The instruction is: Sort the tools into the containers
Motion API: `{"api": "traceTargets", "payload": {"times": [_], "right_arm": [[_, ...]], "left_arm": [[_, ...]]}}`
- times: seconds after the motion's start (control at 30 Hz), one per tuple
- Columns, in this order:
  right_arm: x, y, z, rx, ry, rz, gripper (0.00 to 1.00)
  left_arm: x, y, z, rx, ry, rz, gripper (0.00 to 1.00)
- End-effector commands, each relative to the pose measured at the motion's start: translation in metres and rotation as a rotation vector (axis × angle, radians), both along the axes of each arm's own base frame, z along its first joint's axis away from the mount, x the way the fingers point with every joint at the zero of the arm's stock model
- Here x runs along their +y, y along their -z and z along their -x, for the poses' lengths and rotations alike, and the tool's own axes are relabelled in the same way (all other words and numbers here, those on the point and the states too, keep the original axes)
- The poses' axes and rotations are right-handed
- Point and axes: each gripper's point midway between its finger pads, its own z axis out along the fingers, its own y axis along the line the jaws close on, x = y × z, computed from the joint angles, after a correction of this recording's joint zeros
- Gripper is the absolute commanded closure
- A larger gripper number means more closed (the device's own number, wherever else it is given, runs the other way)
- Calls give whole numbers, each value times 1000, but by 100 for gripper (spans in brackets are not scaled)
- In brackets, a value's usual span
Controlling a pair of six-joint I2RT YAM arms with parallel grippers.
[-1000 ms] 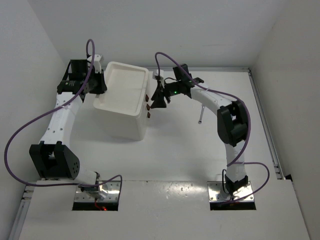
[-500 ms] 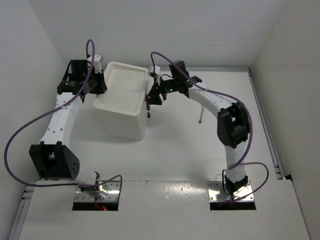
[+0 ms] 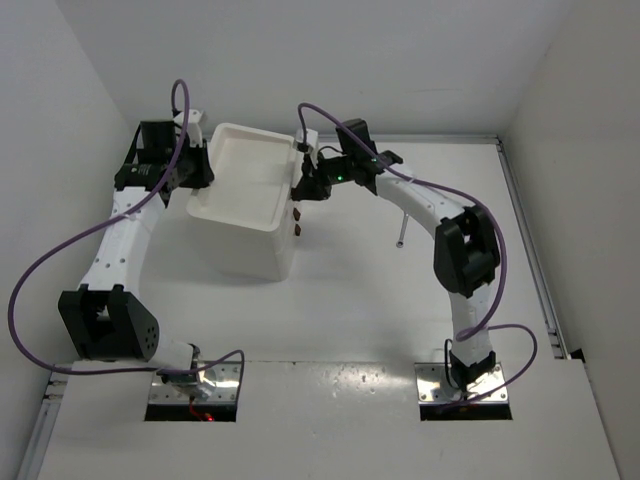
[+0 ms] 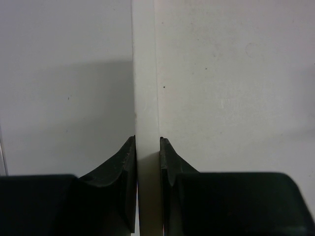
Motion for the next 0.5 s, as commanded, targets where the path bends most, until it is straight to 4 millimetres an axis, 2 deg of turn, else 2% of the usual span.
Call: {"api": "traceTargets", "payload": {"times": [0.0,0.03,0.13,0.17,0.2,0.23,0.27,0.3,0.4,0.47], "right_arm": [[8,-50,-4,-141,-11,-74,93],[3,-54,-6,-154,-7,-72,96],[-7,-44,-1,-140,-7,-46,99],[-14,-35,-1,-127,6,-26,99],[-23,-39,-1,-155,7,-21,99],[-27,-30,7,-137,1,-3,100],[-36,-27,5,-137,17,12,100],[-45,-30,6,-146,26,18,100],[-67,-19,12,-122,50,43,100],[-80,-15,8,-119,73,51,100]], "left_arm": [[-23,35,22,151,27,121,100],[-19,34,18,140,4,113,100],[-9,28,16,111,-69,95,100],[-7,23,14,91,-87,93,100],[-4,20,13,80,-97,86,100],[-2,16,11,72,-118,84,100],[-2,16,11,72,-118,84,100],[0,12,9,62,-133,85,100],[8,7,8,42,-177,86,100],[10,-4,8,5,-195,92,100]]}}
